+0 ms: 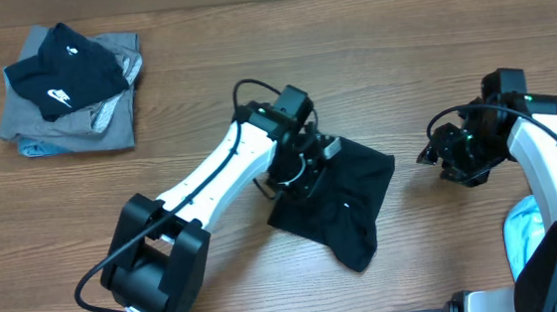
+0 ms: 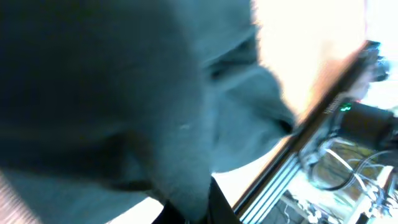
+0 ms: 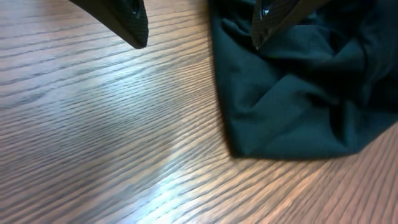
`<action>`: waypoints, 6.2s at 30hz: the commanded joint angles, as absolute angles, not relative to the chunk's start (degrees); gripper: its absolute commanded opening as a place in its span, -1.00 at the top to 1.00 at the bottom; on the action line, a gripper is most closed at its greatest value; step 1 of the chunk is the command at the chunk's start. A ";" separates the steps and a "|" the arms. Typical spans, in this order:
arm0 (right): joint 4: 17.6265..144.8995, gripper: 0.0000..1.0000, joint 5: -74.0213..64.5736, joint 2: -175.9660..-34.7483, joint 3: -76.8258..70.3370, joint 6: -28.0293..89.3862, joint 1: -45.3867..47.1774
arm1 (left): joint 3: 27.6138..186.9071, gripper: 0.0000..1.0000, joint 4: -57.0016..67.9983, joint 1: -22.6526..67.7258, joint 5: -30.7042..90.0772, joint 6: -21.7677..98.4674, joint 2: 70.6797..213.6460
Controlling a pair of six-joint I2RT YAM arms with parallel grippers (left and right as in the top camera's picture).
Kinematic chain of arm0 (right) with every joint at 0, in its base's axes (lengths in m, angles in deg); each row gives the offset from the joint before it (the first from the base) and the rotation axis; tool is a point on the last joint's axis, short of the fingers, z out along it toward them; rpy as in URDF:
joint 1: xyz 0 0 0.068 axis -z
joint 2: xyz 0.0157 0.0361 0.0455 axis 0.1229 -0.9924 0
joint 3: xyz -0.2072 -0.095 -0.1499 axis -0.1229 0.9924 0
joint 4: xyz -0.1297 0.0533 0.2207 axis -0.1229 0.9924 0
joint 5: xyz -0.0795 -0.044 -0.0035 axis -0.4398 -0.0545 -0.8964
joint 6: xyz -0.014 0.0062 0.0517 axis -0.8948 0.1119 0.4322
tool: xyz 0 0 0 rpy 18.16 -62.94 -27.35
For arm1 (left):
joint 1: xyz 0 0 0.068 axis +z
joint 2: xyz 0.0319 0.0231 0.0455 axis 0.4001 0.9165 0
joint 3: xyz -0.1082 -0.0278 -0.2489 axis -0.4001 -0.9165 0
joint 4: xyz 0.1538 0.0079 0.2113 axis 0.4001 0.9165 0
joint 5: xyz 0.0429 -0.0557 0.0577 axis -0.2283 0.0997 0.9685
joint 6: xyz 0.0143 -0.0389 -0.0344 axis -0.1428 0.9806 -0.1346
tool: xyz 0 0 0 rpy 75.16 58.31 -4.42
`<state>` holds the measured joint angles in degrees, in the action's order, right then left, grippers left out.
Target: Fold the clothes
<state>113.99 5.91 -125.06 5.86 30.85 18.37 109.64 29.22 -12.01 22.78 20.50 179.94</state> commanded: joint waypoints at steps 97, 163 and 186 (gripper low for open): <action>117.71 -0.53 -2.66 -113.76 -1.07 43.99 -1.32 | 120.31 0.92 23.87 7.82 12.51 12.92 187.90; 123.83 -1.00 -0.10 -91.88 -18.69 37.37 -5.54 | 150.69 -1.00 64.09 -7.20 58.78 14.58 154.79; 77.95 -1.00 -18.31 -52.69 30.47 28.32 -4.95 | 150.69 -1.00 64.06 -7.20 58.78 14.58 154.83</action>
<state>81.93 -16.73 -56.30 24.26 29.17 -5.08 150.62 64.28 -6.83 58.41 14.03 154.81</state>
